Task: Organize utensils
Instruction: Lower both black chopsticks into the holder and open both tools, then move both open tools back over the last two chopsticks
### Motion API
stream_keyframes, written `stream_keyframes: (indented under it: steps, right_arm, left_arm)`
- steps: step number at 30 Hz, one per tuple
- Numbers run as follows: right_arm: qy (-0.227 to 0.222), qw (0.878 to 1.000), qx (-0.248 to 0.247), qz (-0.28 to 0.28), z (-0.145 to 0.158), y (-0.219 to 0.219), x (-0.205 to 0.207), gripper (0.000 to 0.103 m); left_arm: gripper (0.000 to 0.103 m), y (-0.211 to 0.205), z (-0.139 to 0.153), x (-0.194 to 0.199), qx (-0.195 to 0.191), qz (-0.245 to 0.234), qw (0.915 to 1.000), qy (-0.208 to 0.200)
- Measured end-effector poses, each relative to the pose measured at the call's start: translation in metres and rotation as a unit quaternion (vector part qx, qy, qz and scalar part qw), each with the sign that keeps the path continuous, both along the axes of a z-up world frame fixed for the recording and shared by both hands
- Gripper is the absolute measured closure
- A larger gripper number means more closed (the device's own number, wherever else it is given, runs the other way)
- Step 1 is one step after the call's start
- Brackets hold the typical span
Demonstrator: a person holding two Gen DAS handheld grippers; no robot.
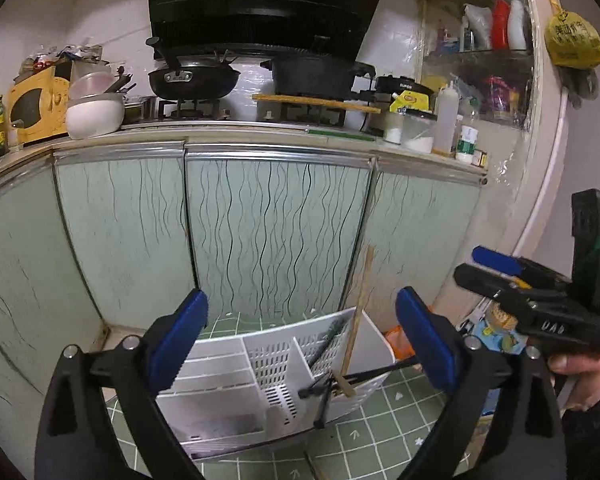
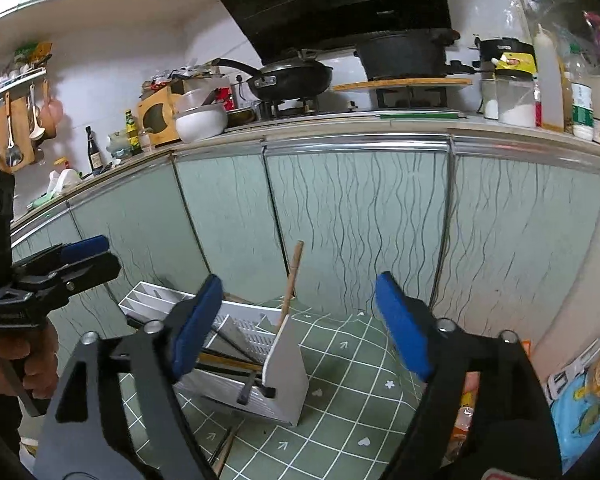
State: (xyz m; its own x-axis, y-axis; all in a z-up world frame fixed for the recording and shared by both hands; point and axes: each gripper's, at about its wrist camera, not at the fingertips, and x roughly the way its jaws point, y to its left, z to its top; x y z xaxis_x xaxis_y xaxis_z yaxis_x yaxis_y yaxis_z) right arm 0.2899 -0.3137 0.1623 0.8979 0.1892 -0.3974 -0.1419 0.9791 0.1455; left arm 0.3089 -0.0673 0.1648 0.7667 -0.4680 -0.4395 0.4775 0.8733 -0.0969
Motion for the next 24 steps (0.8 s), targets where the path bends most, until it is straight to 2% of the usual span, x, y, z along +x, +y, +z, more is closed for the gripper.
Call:
stream_keyframes:
  steps: [6,24]
  right_arm:
    - [0.000,1.000,-0.013,0.003,0.002,-0.001,-0.017,0.009]
    - [0.015,0.999,-0.041,0.018,-0.006,0.019,-0.091,0.008]
  left_arm:
    - [0.006,0.008,0.002,-0.013,0.004,0.009,0.9999,-0.002]
    - [0.005,0.027,0.007,-0.093,0.033,0.027,0.9987,-0.027]
